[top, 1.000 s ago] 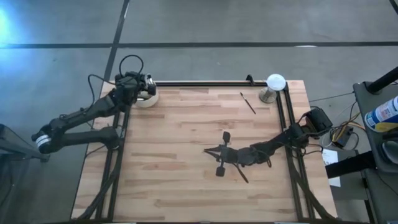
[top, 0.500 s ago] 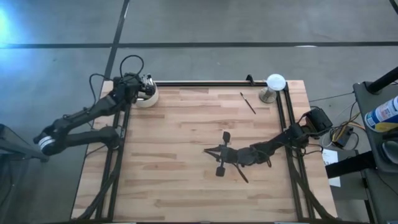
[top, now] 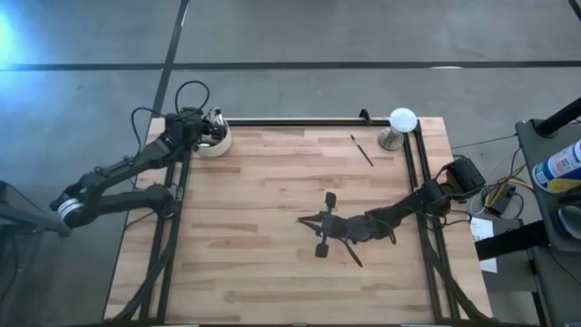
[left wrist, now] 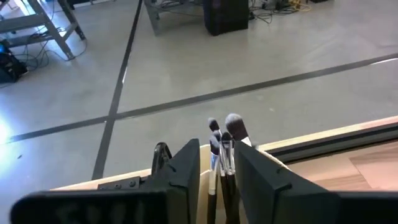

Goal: Put items in baskets/containers
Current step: Put the brow brush into the organizer

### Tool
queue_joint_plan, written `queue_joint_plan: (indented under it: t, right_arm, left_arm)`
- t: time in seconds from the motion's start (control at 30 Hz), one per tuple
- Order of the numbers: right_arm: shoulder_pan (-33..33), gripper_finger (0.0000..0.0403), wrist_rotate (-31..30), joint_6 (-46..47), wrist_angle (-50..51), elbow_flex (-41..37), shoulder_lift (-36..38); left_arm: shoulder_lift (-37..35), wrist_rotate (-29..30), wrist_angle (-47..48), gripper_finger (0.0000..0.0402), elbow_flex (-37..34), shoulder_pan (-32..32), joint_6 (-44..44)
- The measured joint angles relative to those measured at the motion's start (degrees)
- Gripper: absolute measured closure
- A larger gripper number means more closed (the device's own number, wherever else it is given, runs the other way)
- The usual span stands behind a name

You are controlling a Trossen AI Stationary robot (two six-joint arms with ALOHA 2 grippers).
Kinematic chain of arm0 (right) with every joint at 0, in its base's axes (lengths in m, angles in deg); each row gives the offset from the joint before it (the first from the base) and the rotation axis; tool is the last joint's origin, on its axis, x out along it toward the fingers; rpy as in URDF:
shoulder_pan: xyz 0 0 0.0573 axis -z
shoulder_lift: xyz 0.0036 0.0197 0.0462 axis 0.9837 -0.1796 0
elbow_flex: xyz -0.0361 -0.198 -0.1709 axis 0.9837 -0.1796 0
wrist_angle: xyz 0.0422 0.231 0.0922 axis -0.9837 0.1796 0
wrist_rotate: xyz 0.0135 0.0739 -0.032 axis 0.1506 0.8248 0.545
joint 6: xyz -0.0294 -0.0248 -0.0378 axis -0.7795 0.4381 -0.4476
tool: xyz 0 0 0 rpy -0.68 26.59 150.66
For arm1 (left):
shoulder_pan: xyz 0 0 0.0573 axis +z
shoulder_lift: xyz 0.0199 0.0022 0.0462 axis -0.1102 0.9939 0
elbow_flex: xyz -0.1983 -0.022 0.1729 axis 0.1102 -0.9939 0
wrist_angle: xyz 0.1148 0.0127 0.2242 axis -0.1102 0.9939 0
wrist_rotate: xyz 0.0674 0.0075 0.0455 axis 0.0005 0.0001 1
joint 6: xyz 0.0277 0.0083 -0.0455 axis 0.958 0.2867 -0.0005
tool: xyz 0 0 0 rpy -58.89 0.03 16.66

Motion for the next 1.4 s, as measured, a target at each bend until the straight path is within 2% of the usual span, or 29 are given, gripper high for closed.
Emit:
queue_joint_plan:
  t: [0.13,0.2,0.27,0.4,0.5,0.6,0.73,0.83,0.93,1.1,1.23,1.4]
  right_arm:
    - [0.0,0.0391,0.0,-0.1,1.5,0.0,0.0]
    - [0.0,0.0391,-0.1,-0.2,3.3,0.0,0.0]
    - [0.1,0.0391,-1.1,-0.1,5.4,0.0,0.3]
    - [0.1,0.0391,-5.5,0.7,11.7,-0.1,2.6]
    - [1.0,0.0392,-6.5,4.8,20.3,-0.2,6.0]
    - [3.2,0.0394,-7.5,8.4,26.8,-1.5,9.1]
    - [8.3,0.0394,-7.3,12.0,29.7,-5.5,13.0]
    - [13.4,0.0394,-5.7,15.9,31.9,-8.8,15.5]
    - [19.6,0.0394,-1.2,19.2,32.7,-11.7,17.7]
    - [30.0,0.0393,5.6,21.5,35.5,-12.9,18.9]
    - [36.7,0.0382,6.1,22.9,42.0,-11.1,18.7]
    - [42.7,0.0345,6.1,25.0,47.3,-10.8,18.4]
  left_arm:
    - [-1.8,-0.2,0.1,0.0303,0.0,0.0,1.3]
    - [-3.4,-2.2,0.6,0.0303,0.0,0.0,2.3]
    - [-5.3,-6.4,2.0,0.0308,0.0,0.0,2.7]
    - [-9.1,-20.3,1.7,0.0330,-1.0,-1.7,2.7]
    - [-11.2,-26.5,-6.1,0.0358,-6.1,-6.1,1.4]
    - [-11.0,-27.1,-22.5,0.0391,-15.2,-12.4,0.6]
    - [-7.9,-28.2,-46.7,0.0399,-25.9,-19.7,1.7]
    - [-5.3,-28.3,-56.6,0.0401,-30.0,-23.3,3.1]
    - [-3.5,-28.9,-58.7,0.0401,-30.5,-24.8,4.0]
    - [0.4,-35.6,-58.9,0.0401,-30.2,-25.6,4.3]
    - [4.4,-37.1,-59.7,0.0401,-30.1,-27.1,5.2]
    - [10.0,-37.1,-64.3,0.0401,-30.1,-28.3,5.9]
